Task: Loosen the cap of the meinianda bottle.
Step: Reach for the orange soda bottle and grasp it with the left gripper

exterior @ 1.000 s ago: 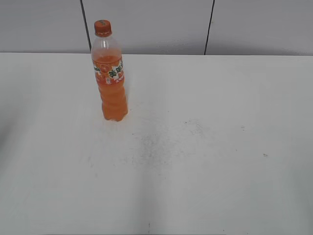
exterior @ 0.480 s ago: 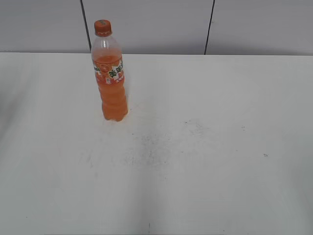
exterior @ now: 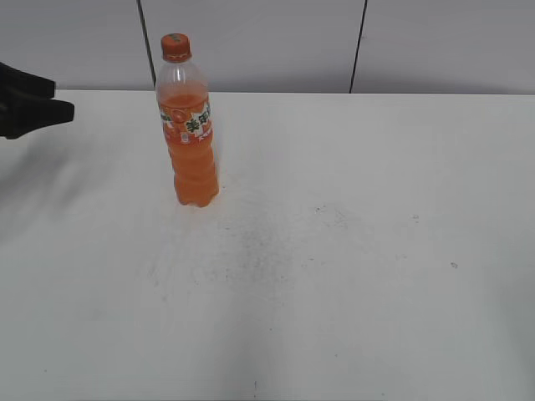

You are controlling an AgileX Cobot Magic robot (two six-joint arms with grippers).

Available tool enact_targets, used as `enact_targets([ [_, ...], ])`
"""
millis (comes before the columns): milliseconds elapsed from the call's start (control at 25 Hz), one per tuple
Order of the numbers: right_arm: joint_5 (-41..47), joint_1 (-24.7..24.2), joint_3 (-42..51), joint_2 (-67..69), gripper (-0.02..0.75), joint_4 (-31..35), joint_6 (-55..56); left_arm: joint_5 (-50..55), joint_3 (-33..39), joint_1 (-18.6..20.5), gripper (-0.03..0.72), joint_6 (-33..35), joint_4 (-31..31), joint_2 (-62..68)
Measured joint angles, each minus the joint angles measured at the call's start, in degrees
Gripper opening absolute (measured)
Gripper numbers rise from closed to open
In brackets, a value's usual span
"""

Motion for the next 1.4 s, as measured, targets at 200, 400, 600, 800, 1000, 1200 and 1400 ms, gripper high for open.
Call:
enact_targets([
  [200,0.0,0.0,0.0,0.0,0.587,0.0,0.0,-5.7,-6.02,-5.2,0.505,0.0,2.64,9.57],
  [400,0.0,0.0,0.0,0.0,0.587,0.0,0.0,-5.47,-7.31,-10.86,0.505,4.65,1.64,15.38],
  [600,0.0,0.0,0.0,0.0,0.587,0.0,0.0,-4.27,-7.79,-14.56,0.51,8.75,-3.03,16.62],
  [800,0.0,0.0,0.0,0.0,0.587,0.0,0.0,-2.9,-7.79,-17.76,0.513,11.13,-6.92,17.08],
  [1000,0.0,0.0,0.0,0.0,0.587,0.0,0.0,-1.59,-7.79,-19.08,0.515,13.65,-9.96,17.91],
  [1200,0.0,0.0,0.0,0.0,0.587,0.0,0.0,-1.48,-7.79,-19.64,0.403,13.94,-9.54,17.91],
  [1400,0.0,0.0,0.0,0.0,0.587,0.0,0.0,-1.34,-7.79,-20.65,0.404,14.15,-9.79,17.91],
])
